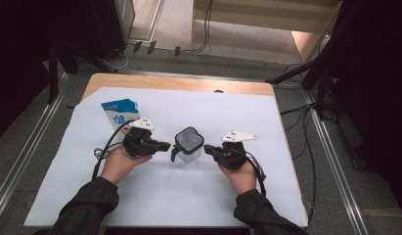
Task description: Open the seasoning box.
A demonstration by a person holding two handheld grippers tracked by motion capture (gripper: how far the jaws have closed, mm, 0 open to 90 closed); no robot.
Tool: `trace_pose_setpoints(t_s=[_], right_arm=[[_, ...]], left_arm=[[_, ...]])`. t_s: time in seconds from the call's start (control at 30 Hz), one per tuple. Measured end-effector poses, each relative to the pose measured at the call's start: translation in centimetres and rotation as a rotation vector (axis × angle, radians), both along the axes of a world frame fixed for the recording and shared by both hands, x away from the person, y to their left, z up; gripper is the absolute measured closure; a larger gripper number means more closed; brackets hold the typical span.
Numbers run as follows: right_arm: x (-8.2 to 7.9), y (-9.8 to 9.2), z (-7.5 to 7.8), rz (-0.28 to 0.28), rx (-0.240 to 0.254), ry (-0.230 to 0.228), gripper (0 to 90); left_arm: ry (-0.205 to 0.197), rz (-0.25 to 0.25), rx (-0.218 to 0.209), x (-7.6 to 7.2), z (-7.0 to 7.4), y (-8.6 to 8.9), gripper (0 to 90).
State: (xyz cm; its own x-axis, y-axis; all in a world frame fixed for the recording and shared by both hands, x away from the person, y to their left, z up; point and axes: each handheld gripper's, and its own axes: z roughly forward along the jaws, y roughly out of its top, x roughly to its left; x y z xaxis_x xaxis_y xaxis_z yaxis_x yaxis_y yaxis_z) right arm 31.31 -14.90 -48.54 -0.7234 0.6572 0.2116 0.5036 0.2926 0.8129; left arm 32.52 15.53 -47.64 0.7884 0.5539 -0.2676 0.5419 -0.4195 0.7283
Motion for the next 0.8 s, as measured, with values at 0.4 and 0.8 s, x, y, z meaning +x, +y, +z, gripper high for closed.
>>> trace_pose_setpoints(t_s=[0.4, 0.8], right_arm=[[0.7, 0.5, -0.1, -0.006, -0.014, 0.012, 90.0], [1.4, 1.2, -0.5, 0.008, -0.021, 0.018, 90.0]], left_arm=[[0.019, -0.032, -0.007, 0.0, -0.8, -1.2, 90.0], [0.007, -0.042, -0.021, -0.6, -0.5, -1.8, 90.0]])
